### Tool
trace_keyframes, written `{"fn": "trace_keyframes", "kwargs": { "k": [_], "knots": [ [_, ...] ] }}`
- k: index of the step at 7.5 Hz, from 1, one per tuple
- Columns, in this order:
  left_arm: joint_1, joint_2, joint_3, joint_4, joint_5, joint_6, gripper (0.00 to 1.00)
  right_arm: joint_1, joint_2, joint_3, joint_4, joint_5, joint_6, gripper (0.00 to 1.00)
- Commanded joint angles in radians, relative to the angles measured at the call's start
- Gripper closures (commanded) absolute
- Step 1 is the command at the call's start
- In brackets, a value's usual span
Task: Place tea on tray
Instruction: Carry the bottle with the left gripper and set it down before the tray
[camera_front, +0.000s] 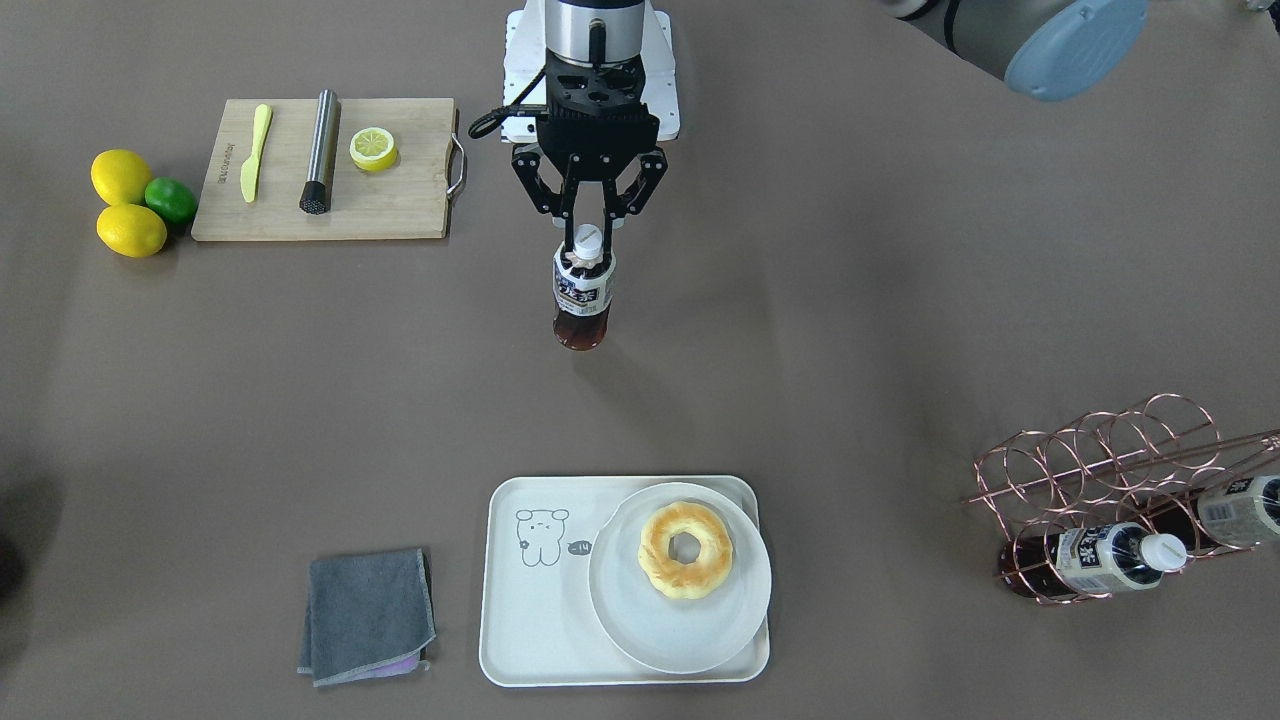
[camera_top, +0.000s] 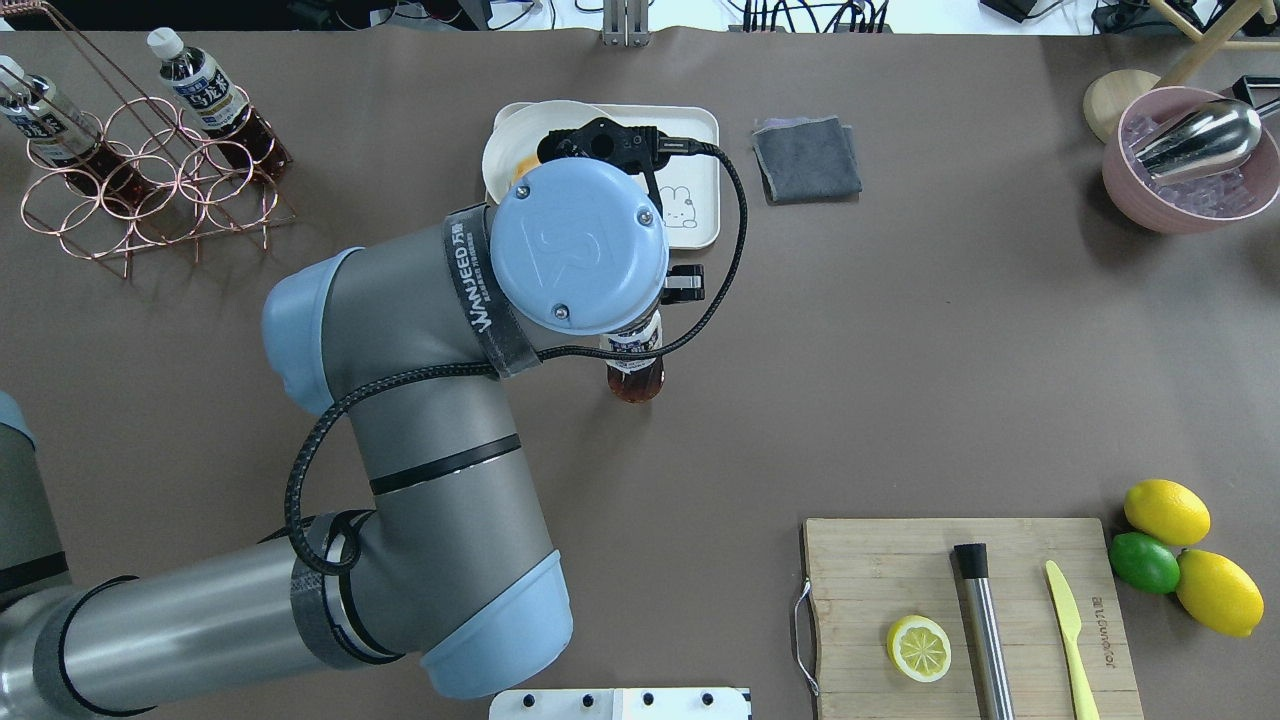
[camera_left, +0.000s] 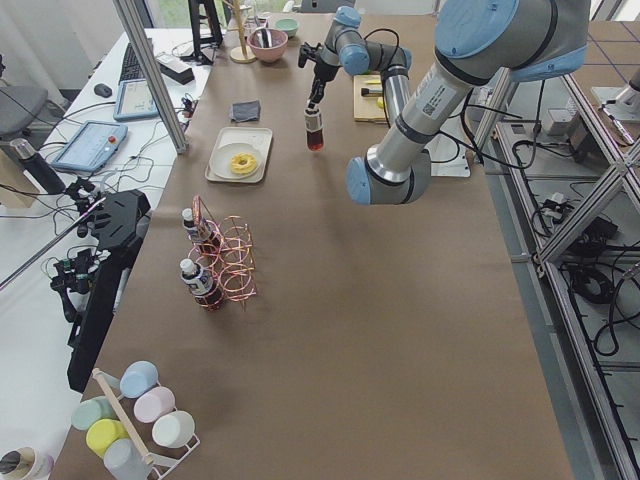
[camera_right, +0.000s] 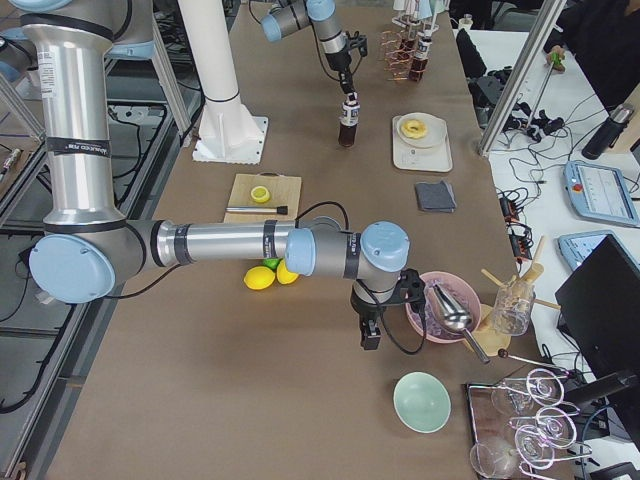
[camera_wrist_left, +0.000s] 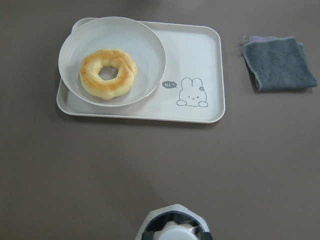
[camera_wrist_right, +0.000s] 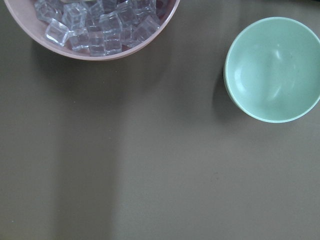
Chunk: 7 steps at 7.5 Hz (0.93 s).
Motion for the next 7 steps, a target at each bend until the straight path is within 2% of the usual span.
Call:
{"fn": "trace_keyframes", "kwargs": {
  "k": [1, 3, 5, 7],
  "knots": [
    [0.003, 0.021, -0.002, -0.002, 0.003, 0.004, 1.0, 0.0, 0.0, 0.001, 0.0, 0.001, 0.0, 0.0],
    [0.009, 0.04, -0.004, -0.031, 0.005, 0.005, 0.02, 0.0, 0.0, -0.001, 0.0, 0.0, 0.0, 0.0],
    [0.007, 0.041, -0.033, -0.044, 0.006, 0.028, 0.02, 0.0, 0.003, -0.001, 0.0, 0.001, 0.0, 0.0],
    [-0.043, 0.054, -0.088, -0.038, -0.021, 0.117, 0.02, 0.0, 0.008, -0.001, 0.0, 0.001, 0.002, 0.0]
  ]
}}
